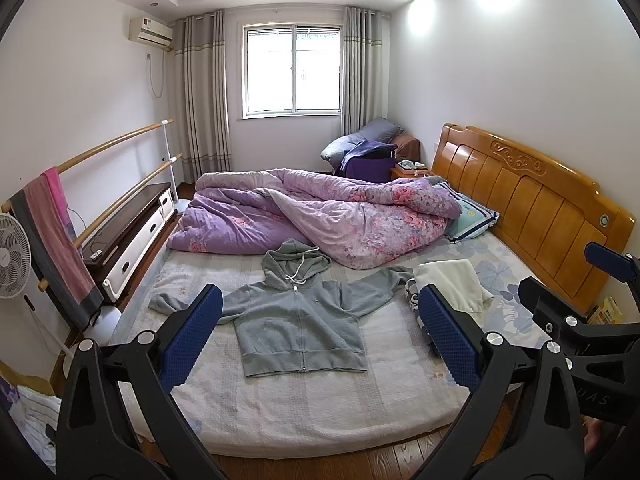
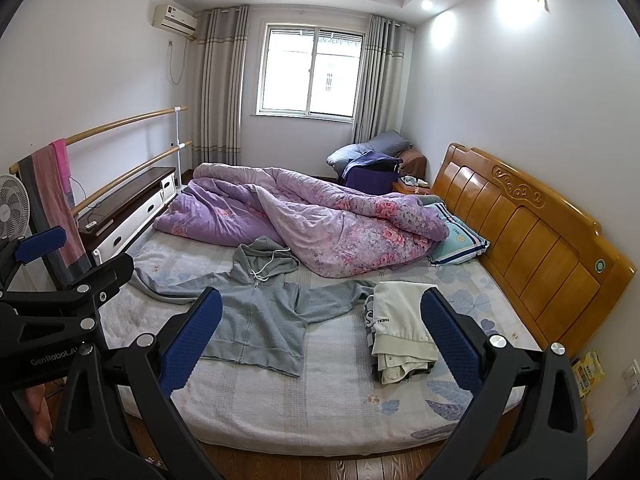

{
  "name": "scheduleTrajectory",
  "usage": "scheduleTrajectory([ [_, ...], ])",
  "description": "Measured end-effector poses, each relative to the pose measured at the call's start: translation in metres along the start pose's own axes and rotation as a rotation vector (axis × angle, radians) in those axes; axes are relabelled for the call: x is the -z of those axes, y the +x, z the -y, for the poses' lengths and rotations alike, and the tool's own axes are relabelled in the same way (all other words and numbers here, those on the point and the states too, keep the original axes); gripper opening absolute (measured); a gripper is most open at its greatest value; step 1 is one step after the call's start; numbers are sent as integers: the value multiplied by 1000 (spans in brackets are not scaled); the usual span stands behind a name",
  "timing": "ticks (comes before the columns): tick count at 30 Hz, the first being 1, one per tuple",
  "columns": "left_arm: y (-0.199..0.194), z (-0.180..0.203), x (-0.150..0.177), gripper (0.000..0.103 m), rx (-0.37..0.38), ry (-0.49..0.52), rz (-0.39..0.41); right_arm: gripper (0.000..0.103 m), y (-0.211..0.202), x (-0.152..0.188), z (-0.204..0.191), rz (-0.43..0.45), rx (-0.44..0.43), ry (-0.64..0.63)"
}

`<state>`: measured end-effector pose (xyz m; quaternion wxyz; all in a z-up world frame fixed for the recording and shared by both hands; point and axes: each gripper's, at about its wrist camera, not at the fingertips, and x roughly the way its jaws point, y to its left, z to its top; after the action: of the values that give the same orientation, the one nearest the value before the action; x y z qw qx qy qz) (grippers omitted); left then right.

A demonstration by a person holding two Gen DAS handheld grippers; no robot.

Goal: Fold large clothes

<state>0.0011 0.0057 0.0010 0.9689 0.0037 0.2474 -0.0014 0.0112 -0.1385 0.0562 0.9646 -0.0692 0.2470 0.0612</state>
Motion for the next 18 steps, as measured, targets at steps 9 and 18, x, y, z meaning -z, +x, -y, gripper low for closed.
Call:
scheduleTrajectory([
  [9,0,-12,-10,98,-3,1,-3,96,6,2,-5,-8,-5,2],
  [18,5,-21,-2,98,-7,-6,-4,96,10,-1,-13,-11,-9,5],
])
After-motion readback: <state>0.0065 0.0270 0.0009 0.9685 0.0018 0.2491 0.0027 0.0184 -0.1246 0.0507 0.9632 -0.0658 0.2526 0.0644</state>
